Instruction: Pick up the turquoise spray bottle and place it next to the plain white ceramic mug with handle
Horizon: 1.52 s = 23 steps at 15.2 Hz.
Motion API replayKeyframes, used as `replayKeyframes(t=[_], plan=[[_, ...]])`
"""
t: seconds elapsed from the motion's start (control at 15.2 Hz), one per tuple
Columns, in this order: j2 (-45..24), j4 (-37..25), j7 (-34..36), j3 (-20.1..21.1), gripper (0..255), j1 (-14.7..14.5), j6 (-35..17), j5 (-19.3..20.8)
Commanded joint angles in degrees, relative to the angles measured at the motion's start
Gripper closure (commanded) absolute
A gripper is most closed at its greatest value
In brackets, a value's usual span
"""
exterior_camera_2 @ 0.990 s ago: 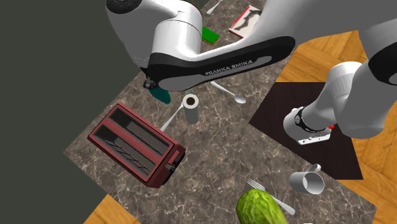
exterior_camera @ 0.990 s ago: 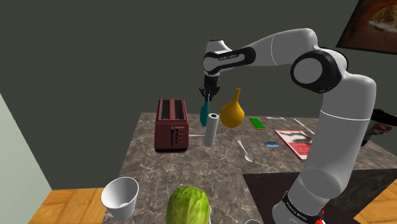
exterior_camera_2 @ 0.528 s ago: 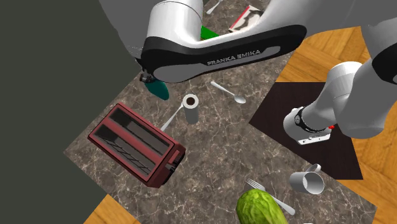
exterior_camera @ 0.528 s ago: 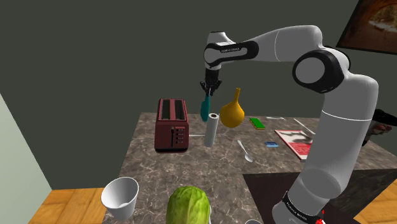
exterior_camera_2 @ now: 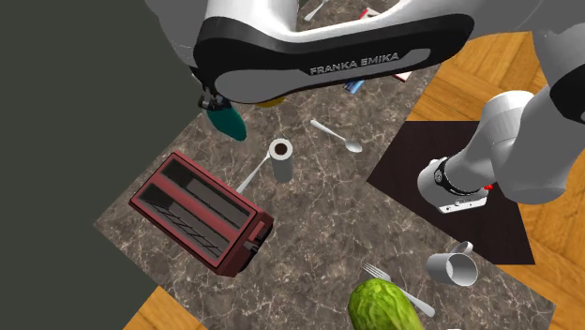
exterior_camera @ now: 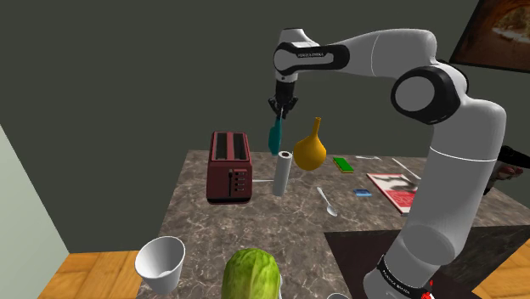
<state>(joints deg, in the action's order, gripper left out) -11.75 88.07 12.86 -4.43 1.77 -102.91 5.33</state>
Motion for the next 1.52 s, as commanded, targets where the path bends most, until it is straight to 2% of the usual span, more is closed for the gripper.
replayKeyframes(t=[0.0, 0.53, 0.92, 1.45], plan=[[-0.29, -1.82, -0.17, -0.01, 255, 0.02, 1.53, -0.05], [-1.20, -8.52, -0.73, -0.02, 255, 0.04, 7.29, -0.20], [12.27, 6.82, 3.50, 1.63, 255, -2.40, 5.84, 1.05], [27.69, 20.85, 9.32, 5.03, 255, -5.04, 7.90, 1.08]])
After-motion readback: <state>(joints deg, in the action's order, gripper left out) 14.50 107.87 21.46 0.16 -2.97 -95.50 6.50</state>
